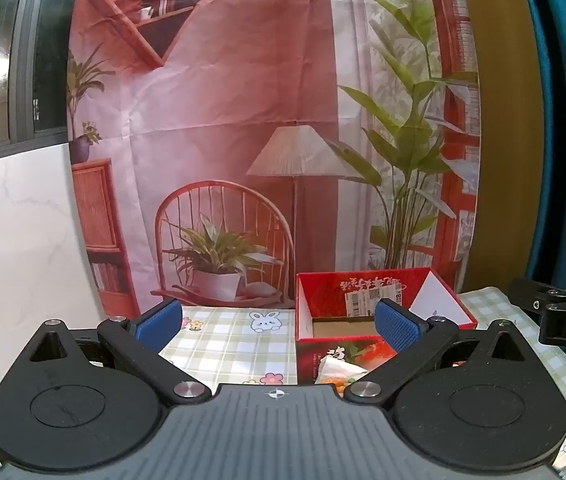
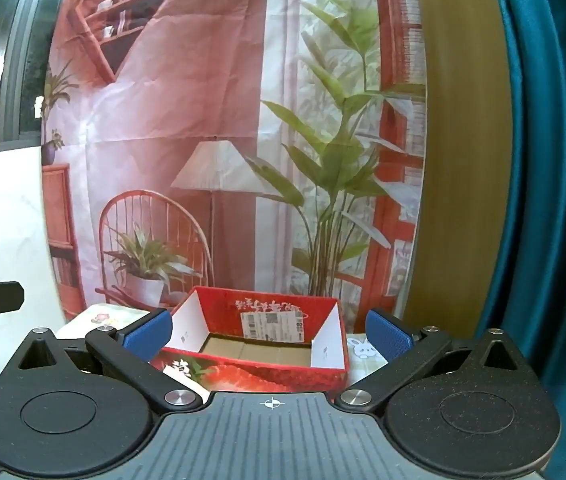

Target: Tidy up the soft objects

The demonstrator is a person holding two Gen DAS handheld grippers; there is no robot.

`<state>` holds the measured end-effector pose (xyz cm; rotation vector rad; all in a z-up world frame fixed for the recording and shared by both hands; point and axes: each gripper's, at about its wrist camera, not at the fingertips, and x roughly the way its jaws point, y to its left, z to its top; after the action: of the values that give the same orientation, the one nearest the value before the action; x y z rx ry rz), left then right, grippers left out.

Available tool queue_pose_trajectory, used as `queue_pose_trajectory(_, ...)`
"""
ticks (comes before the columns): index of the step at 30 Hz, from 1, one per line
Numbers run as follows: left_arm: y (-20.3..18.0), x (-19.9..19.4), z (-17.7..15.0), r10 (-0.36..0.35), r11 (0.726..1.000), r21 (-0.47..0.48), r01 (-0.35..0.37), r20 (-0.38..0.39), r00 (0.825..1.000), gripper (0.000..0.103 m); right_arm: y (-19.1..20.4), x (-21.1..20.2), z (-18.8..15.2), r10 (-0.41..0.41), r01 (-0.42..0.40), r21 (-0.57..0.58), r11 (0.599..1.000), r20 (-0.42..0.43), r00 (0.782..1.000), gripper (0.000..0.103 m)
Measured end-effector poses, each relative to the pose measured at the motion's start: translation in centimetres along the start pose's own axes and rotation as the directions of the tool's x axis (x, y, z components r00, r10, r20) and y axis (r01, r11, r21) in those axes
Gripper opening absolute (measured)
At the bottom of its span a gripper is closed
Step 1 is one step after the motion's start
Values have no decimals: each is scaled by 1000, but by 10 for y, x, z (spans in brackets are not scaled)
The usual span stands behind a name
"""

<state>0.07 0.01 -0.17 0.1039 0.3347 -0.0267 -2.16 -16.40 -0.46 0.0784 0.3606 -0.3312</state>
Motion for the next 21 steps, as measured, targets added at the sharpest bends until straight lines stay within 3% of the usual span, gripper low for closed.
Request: queue_pose_trajectory(21, -1, -3, -2, -20, 1000, 5, 20, 7, 1000, 103, -5, 0, -3, 4, -4, 32, 999, -6, 1000, 103)
